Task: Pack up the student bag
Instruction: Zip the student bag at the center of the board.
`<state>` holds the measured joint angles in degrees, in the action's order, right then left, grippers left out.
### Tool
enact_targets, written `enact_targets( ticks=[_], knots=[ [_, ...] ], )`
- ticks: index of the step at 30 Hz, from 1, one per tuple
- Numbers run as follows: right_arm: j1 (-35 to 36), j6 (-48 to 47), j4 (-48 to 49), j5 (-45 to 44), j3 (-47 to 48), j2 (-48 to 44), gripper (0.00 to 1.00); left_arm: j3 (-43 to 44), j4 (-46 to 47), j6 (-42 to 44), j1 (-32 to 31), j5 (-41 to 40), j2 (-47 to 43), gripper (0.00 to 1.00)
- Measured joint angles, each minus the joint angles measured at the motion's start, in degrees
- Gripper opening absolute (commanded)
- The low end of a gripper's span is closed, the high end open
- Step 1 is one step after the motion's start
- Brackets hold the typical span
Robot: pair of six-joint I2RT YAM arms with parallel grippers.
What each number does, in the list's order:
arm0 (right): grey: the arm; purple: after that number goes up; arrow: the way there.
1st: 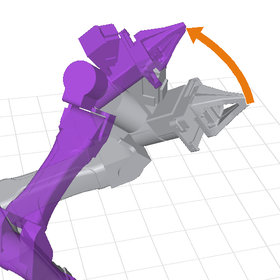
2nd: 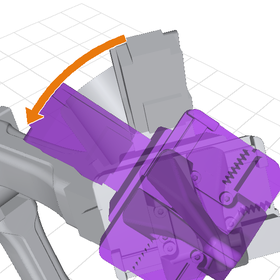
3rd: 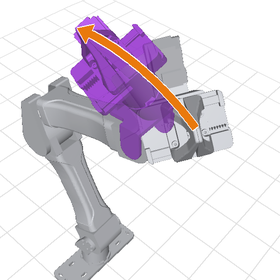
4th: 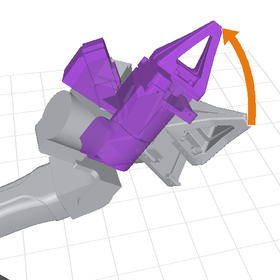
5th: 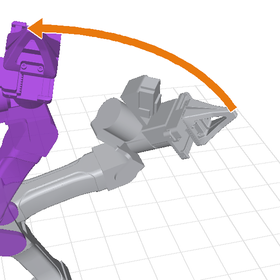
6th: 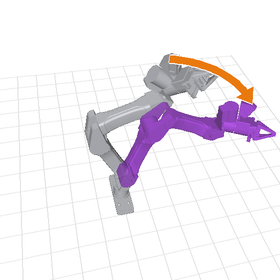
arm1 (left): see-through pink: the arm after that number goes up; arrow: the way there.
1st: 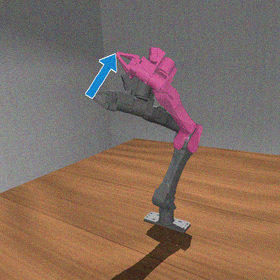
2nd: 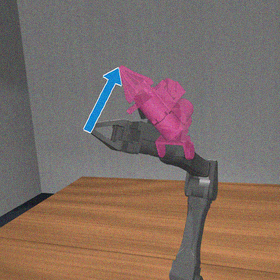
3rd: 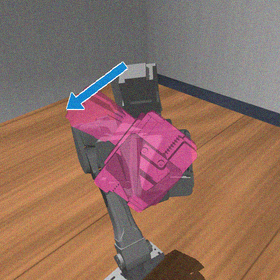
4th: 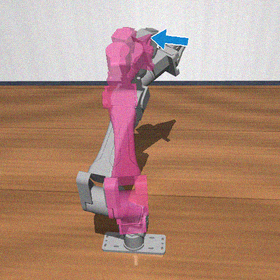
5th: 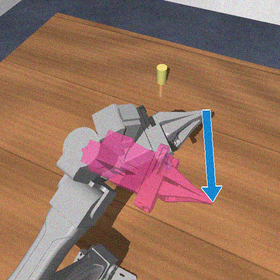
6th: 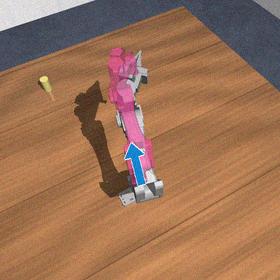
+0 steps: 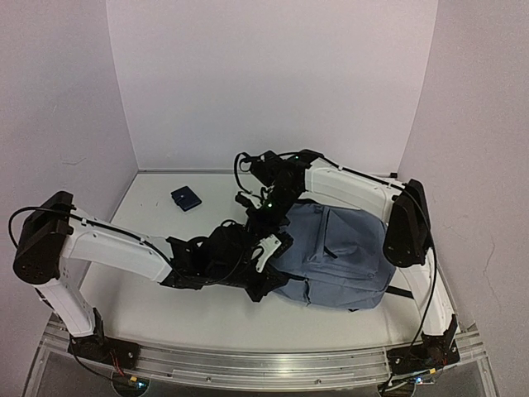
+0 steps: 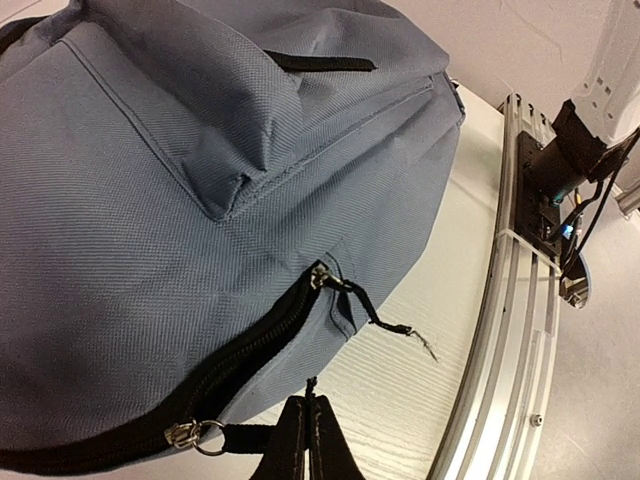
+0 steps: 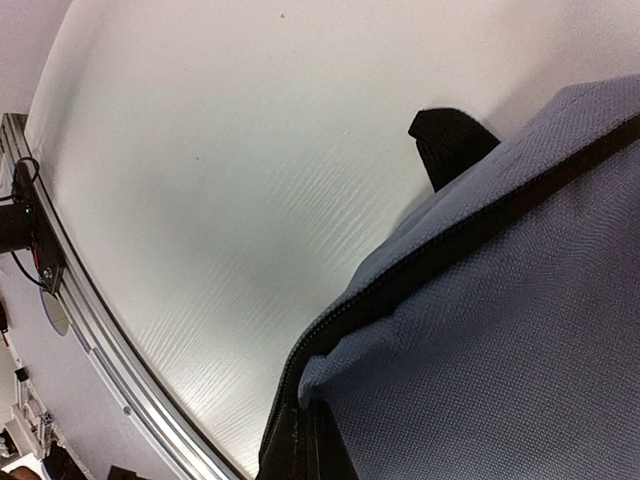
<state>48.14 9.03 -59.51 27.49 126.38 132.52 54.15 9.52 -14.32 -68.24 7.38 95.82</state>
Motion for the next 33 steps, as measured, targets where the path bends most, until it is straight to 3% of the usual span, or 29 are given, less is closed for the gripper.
enact_targets(
  ticks=[15,16,19,21,26,30,33],
  knots=[
    [0.04,4.66,1.18,1.40,1.79,2.56,0.00,6.83,0.55,2.58,-5.15,-0.67,6.75,0.01],
    [0.04,4.77,1.27,1.64,1.81,2.69,0.00,7.33,0.53,2.69,-5.38,-0.77,7.19,0.04],
    [0.04,4.84,1.99,2.00,1.85,2.89,0.02,7.73,0.58,2.91,-5.83,-0.19,7.68,0.25],
    [-0.03,4.73,3.98,1.96,1.85,2.89,0.21,7.65,1.16,2.09,-7.08,1.18,7.55,0.43],
    [-0.76,3.15,9.01,1.90,1.24,2.02,0.64,4.46,1.17,-0.62,-7.39,3.83,3.30,0.61],
    [-2.12,0.49,10.58,1.41,-3.17,-3.99,0.86,1.83,0.75,-2.90,-2.43,4.63,-3.10,0.69],
    [-4.69,-1.10,11.11,1.57,-7.54,-11.19,0.92,1.69,-0.54,-3.83,1.93,3.68,-7.23,0.75]
  ],
)
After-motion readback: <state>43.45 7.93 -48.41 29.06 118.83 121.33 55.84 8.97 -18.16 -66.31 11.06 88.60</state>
